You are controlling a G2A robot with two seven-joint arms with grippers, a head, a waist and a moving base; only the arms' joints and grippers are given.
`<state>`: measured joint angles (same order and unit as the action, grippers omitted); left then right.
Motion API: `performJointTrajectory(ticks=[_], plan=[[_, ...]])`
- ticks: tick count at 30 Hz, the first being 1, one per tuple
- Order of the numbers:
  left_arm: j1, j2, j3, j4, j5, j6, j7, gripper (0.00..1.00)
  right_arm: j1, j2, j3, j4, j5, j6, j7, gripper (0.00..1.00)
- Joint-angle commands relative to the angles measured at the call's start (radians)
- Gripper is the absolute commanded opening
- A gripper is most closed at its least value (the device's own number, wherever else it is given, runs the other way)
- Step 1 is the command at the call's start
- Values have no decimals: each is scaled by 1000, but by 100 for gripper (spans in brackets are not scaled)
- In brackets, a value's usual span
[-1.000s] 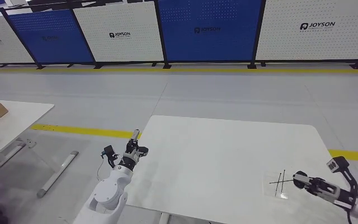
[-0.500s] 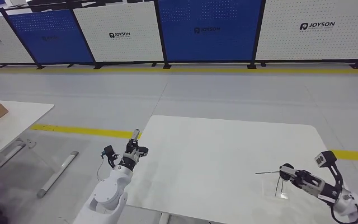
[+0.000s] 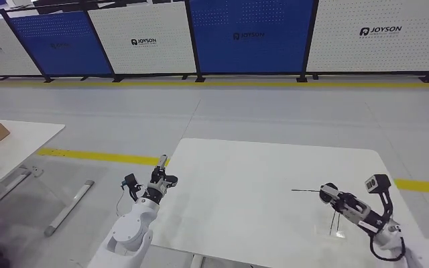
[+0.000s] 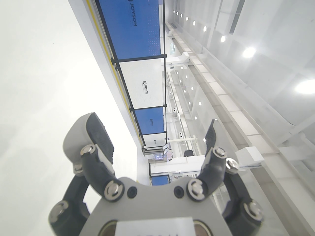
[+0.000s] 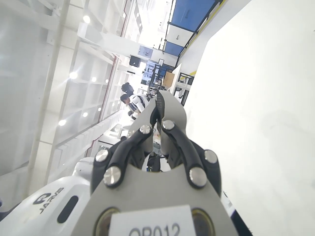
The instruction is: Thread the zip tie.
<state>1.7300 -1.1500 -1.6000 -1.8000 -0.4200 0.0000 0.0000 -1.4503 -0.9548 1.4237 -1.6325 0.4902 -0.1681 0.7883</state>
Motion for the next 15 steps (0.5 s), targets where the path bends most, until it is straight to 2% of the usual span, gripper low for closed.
performJointTrajectory(ticks=[1, 9, 11, 15], plan=[[0, 0, 0, 0, 0, 0, 0, 100, 0, 0, 1, 1, 3, -1, 9, 0], [-2, 0, 0, -2, 4, -6, -2, 100, 0, 0, 1, 1, 3, -1, 9, 0], [6, -2, 9, -17, 36, -42, 11, 100, 0, 0, 1, 1, 3, -1, 9, 0], [47, -6, 71, -100, 128, -52, -2, 100, 0, 0, 1, 1, 3, -1, 9, 0]])
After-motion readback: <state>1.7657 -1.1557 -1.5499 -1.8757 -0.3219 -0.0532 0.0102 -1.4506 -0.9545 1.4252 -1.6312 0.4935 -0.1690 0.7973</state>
